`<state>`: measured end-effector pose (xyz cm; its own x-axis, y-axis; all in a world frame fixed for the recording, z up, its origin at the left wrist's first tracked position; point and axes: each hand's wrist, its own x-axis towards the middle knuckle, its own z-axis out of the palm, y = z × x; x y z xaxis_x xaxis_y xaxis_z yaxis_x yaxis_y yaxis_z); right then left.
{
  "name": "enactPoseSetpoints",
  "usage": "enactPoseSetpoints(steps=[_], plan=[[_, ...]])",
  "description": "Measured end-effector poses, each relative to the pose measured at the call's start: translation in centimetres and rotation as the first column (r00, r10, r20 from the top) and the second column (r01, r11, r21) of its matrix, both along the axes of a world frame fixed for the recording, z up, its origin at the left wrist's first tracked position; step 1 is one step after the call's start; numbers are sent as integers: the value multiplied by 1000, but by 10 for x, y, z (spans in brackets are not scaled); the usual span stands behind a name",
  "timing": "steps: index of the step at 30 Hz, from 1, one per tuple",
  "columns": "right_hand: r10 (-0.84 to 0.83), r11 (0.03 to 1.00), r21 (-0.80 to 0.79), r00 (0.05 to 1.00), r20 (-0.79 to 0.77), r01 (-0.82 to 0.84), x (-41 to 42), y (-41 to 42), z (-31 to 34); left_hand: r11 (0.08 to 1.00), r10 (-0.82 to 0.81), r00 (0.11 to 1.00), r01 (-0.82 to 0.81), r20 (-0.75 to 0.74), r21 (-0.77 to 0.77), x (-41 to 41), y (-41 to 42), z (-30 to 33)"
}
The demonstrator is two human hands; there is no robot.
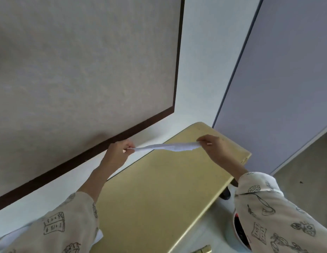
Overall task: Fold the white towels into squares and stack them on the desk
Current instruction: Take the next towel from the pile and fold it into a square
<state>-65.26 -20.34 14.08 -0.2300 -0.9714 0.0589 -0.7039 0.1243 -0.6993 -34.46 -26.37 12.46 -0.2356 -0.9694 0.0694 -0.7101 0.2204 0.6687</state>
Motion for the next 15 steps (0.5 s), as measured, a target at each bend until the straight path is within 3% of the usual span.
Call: enactPoseSetpoints(steps=[6, 11, 15], plan=[[-56, 950, 308, 998, 2, 53, 4, 43, -129, 954, -122, 984, 81, 127, 289, -1, 20, -125], [-73, 852, 523, 996, 57, 33, 18, 83, -189, 825, -303, 925, 135, 228, 549, 11, 37, -187], [-157, 829, 556, 980, 118, 66, 20, 86, -204, 804, -225, 956, 73, 188, 591, 17, 33, -203]])
